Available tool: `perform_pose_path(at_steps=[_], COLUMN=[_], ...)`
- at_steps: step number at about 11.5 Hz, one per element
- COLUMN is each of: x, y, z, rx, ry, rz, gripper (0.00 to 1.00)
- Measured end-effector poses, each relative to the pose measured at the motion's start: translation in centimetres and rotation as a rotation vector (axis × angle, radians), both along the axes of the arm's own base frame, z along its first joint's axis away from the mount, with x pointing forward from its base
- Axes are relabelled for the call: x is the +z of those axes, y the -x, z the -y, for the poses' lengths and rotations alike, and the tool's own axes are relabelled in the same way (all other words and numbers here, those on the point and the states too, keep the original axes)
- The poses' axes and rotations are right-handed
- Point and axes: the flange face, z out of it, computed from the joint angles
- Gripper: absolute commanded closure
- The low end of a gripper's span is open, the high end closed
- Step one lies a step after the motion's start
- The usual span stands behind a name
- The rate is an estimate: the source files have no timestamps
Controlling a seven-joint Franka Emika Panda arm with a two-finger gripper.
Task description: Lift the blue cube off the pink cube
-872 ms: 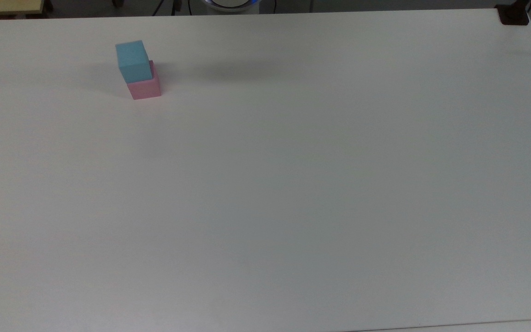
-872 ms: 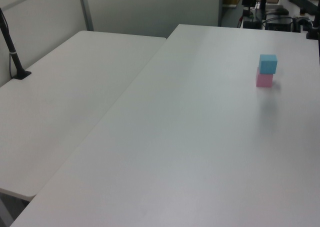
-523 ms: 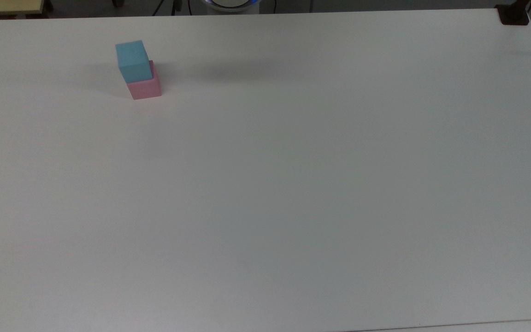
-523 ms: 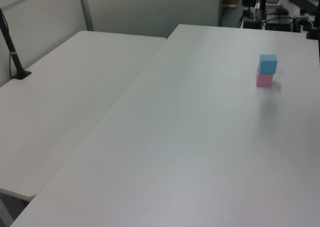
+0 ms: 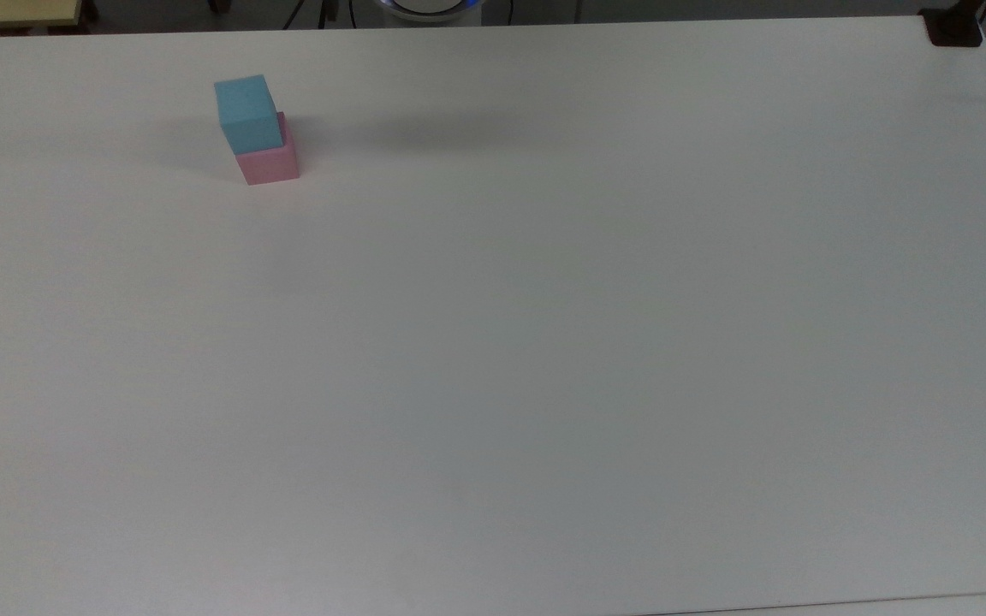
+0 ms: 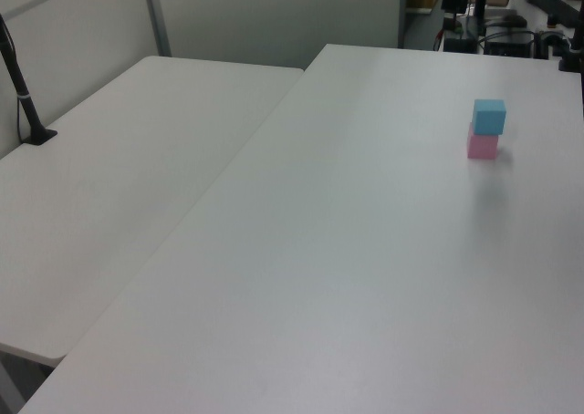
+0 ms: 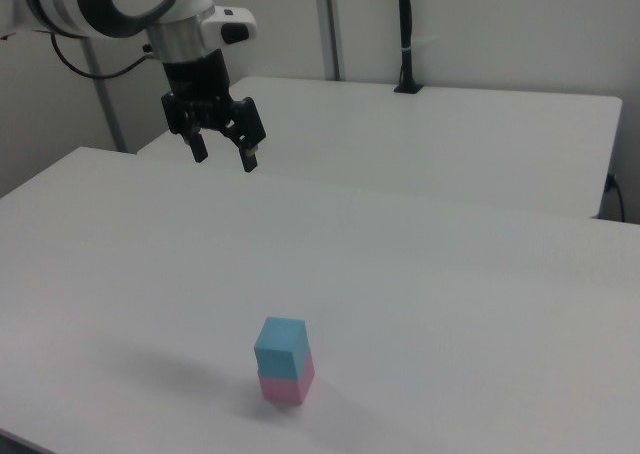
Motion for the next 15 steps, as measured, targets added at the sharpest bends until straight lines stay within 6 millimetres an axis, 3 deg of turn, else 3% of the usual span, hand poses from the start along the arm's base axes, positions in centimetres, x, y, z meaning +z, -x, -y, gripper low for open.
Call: perform_pose_path(at_steps=[3,5,7,9,11,13,15], x=[-0.2,-1.5,-3.4,-6.4,-10.8,-15.3,-18.4], y=[0.2,0.7,1.6,2.6,3.2,3.2,3.3], z=[0.6,1.7,4.2,7.7,10.1,10.6,10.9], rx=[0.024,0.195,0.355,0.362,0.336,0.327,0.304], ry=[0.018,0.069,0.068,0.034,-0.001,-0.018,-0.029], rz=[-0.015,-0.099,-0.217,-0.302,-0.367,-0.405,-0.437], gripper=[0.00,0.00,0.00,0.00,0.00,0.00,0.00])
